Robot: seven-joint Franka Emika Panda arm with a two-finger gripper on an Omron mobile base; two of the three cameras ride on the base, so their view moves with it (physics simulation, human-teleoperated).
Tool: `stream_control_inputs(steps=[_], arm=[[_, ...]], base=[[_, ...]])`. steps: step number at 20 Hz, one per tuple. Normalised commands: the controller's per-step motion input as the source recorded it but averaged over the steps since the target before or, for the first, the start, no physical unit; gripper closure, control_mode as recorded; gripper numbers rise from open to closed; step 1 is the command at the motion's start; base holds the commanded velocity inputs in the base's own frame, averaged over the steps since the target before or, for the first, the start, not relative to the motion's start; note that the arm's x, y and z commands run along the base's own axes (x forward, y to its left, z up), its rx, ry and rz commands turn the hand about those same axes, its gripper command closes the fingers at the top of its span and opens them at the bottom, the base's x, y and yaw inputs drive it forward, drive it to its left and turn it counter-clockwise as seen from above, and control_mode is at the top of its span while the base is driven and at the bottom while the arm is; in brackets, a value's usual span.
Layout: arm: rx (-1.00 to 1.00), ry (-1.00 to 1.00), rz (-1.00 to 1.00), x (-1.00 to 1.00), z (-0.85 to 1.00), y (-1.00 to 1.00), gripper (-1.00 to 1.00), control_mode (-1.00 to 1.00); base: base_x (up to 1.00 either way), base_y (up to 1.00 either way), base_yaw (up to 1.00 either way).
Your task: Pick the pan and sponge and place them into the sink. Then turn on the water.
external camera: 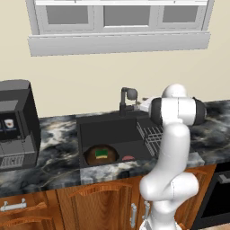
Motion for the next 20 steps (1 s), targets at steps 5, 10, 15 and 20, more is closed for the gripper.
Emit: stream_control_inputs(steps=[5, 10, 15, 20], arm=[[0.00, 0.00, 0.01, 0.32, -0.15, 0.00, -1.00, -1.00], [0.02, 0.00, 0.00, 0.35, -0.09, -0.21, -1.00, -1.00], [0.04, 0.01, 0.00, 0.39, -0.15, -0.15, -1.00, -1.00], [0.01, 0.04, 0.00, 0.46, -0.22, 0.00, -1.00, -1.00]], base=[[0.00, 0.00, 0.00], [0.00, 0.00, 0.00], [0.00, 0.00, 0.00], [0.00, 0.00, 0.00]])
